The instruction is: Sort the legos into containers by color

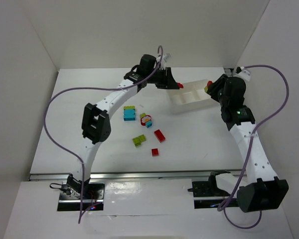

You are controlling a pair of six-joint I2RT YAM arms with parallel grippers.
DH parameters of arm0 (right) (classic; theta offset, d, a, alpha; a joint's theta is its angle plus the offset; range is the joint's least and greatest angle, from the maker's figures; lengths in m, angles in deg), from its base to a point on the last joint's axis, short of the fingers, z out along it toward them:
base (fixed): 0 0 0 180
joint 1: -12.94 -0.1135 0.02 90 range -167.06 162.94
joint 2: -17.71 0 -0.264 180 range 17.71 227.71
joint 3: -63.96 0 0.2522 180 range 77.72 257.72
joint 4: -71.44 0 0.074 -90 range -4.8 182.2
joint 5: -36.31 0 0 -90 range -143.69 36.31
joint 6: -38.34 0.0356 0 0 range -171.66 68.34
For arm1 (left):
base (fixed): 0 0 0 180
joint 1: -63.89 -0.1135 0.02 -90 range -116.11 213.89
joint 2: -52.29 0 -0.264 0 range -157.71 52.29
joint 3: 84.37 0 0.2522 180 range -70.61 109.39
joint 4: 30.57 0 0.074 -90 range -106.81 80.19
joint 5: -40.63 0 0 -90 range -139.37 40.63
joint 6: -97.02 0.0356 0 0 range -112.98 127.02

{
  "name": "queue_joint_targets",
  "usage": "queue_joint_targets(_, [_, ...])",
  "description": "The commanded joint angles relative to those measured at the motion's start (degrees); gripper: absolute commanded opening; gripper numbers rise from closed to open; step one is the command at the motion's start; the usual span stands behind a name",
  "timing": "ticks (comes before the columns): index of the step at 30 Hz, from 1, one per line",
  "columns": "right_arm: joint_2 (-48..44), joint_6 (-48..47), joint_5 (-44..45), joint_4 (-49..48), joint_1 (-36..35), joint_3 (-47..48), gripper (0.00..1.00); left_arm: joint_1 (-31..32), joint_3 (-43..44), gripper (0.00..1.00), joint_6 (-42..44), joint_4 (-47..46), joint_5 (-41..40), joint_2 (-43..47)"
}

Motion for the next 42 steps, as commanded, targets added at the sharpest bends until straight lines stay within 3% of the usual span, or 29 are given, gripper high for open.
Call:
queue_joint_targets(1, [-4.4,0.8,9.6,2.1,0.7,-1.7,0.21,1.2,8.3,0.00,-2.3,4.3,-7.2,-7.7])
queue_joint_targets(9, [-6.8,0.8,10.8,4.6,0.7,-3.6,0.21,2.3,9.1,0.03,-1.7,4.3,-12.2,-10.5])
queue_joint_targets(12, [-6.2,0.8,9.6,4.6,0.7,-3.6,0.21,2.3,9.6,0.25,-1.7,4.3,-10.6,-11.6])
queue_joint_targets(13, [-6.2,0.8,9.6,4.1,0.7,-3.6,0.21,2.3,9.6,0.45,-1.7,4.3,-9.6,-11.6])
queue_joint_targets(17, [-5.0,0.8,8.2,3.6,0.7,-3.6,0.21,2.3,9.0,0.69,-1.7,3.1,-7.3,-11.0])
queue_joint_targets(21, [-3.6,-0.4,4.3,1.8,0.7,-3.6,0.22,2.3,8.5,0.82,-0.6,2.6,-5.2,-8.4])
queue_joint_targets(23, [-2.1,-1.8,1.5,1.3,0.7,-2.4,0.22,2.3,7.8,0.82,0.1,2.6,-4.6,-6.9])
queue_joint_targets(26, [-0.2,-4.5,-9.5,-2.0,1.3,-1.9,0.22,1.6,3.7,0.79,1.3,3.3,-2.4,-0.9])
queue_joint_targets(28, [0.8,-5.0,-21.4,-5.1,2.4,-1.2,0.22,0.6,-0.8,0.78,2.0,2.0,0.0,3.8])
queue_joint_targets(30, [2.8,-5.6,-34.3,-9.6,4.0,-0.7,0.22,-1.8,-11.0,0.77,2.0,-1.4,7.2,11.8])
queue_joint_targets(34, [7.2,-1.3,-52.2,-18.9,4.5,-0.7,0.22,-6.3,-30.6,0.78,-6.8,-21.0,25.4,22.3])
queue_joint_targets(35, [8.7,1.9,-57.9,-24.3,4.5,-1.6,0.22,-6.9,-36.4,0.79,-12.4,-30.6,30.1,24.6])
queue_joint_targets(39, [12.2,11.1,-66.4,-36.0,4.5,-3.3,0.22,-6.9,-40.8,0.79,-18.9,-41.2,35.2,25.2])
queue_joint_targets(42, [14.2,14.5,-70.7,-42.7,4.5,-4.2,0.22,-6.9,-41.4,0.81,-21.6,-44.0,36.2,24.1])
